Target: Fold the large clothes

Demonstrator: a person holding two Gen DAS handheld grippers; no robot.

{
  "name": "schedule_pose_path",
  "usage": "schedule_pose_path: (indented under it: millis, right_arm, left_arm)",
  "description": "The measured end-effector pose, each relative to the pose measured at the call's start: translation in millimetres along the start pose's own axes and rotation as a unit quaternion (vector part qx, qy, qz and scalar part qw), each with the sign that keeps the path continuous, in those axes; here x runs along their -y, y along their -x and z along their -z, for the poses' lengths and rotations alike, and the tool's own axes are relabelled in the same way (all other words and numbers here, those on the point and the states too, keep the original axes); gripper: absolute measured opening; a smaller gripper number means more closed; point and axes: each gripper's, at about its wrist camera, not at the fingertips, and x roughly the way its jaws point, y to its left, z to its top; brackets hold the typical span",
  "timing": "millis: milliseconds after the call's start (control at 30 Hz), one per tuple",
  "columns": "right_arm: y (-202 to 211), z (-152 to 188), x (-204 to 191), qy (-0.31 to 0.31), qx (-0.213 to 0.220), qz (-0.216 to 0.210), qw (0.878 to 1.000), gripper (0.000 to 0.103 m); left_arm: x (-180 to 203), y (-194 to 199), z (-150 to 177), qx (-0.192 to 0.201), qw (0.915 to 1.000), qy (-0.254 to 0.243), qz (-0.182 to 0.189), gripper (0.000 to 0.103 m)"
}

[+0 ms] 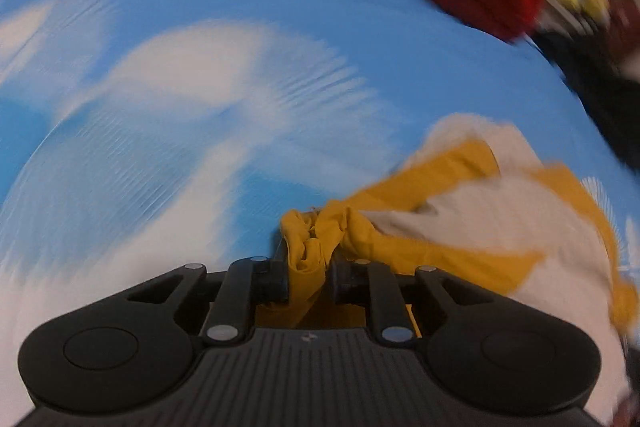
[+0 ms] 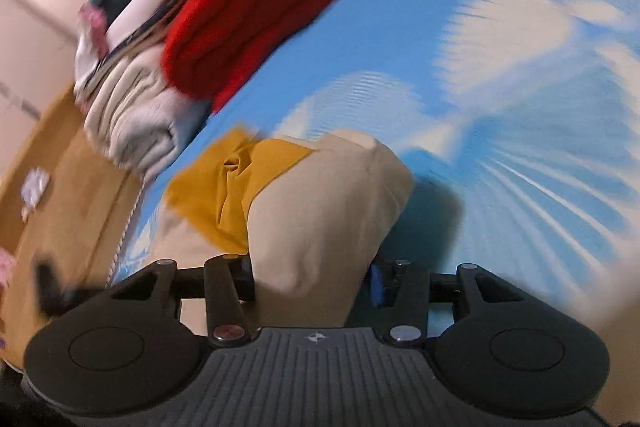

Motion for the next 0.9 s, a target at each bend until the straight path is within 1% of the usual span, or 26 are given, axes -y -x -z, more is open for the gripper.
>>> schedule_pose_path:
  millis: [67, 100, 167, 233, 367, 433, 500, 567, 600, 633, 667, 700, 733, 767, 833, 900]
  right_arm:
    - [23, 13, 17, -0.027, 0.010, -0.001, 1.000, 0.048]
    - [32, 19, 23, -0.034, 0.017, 0.002, 0.999, 0.048]
    - [42, 27, 31, -0.053, 0.032, 0.005, 0.998, 0.048]
    - [45, 31, 41, -0.075, 0.044, -0.003, 0.996, 0.048]
    - [44, 42, 59, -0.115, 0.064, -0.029, 0.991, 0.049]
    - [43, 48, 62, -0.123, 0.072, -0.033, 0.989, 0.049]
    - [43, 55, 61, -0.130, 0.081, -0.033, 0.988, 0.049]
    - [42, 61, 57, -0.126, 0.093, -0.029, 0.987, 0.049]
    - [42, 65, 56, -0.125, 0.101, -0.026, 0.987, 0.049]
    - [46, 69, 59, -0.121, 0.107, -0.022, 0.987, 0.049]
    - [46, 71, 58, -0.114, 0.111, -0.018, 0.987, 0.049]
    - [46, 71, 58, -0.113, 0.110, -0.019, 0.987, 0.050]
    - [45, 68, 60, -0.117, 0.105, -0.021, 0.987, 0.050]
    - [46, 66, 62, -0.118, 0.101, -0.023, 0.988, 0.050]
    - [46, 63, 65, -0.119, 0.094, -0.027, 0.988, 0.052]
    - [46, 61, 67, -0.121, 0.091, -0.028, 0.988, 0.052]
  left_arm:
    - [54, -23, -27, 0.010, 0.9983, -0.057, 0.007, 0.019]
    - [77, -34, -36, 0.013, 0.9969, -0.077, 0.012, 0.019]
    - [112, -51, -48, 0.013, 0.9953, -0.095, 0.016, 0.019]
    - [132, -63, -58, 0.015, 0.9937, -0.109, 0.022, 0.019]
    - [157, -80, -76, 0.017, 0.9919, -0.121, 0.033, 0.019]
    - [167, -85, -80, 0.023, 0.9911, -0.126, 0.035, 0.019]
    - [169, -85, -81, 0.034, 0.9910, -0.124, 0.037, 0.021]
    - [167, -80, -80, 0.052, 0.9908, -0.118, 0.041, 0.024]
    - [165, -76, -82, 0.065, 0.9904, -0.116, 0.038, 0.036]
    - [162, -70, -83, 0.076, 0.9907, -0.108, 0.030, 0.062]
    - [157, -62, -84, 0.086, 0.9912, -0.099, 0.017, 0.076]
    - [151, -52, -85, 0.097, 0.9911, -0.091, 0.007, 0.093]
    - [142, -40, -85, 0.108, 0.9908, -0.082, -0.001, 0.093]
    - [129, -24, -82, 0.112, 0.9910, -0.073, 0.006, 0.093]
    - [100, 9, -70, 0.103, 0.9931, -0.054, 0.018, 0.093]
    - [69, 46, -37, 0.099, 0.9941, -0.042, 0.018, 0.093]
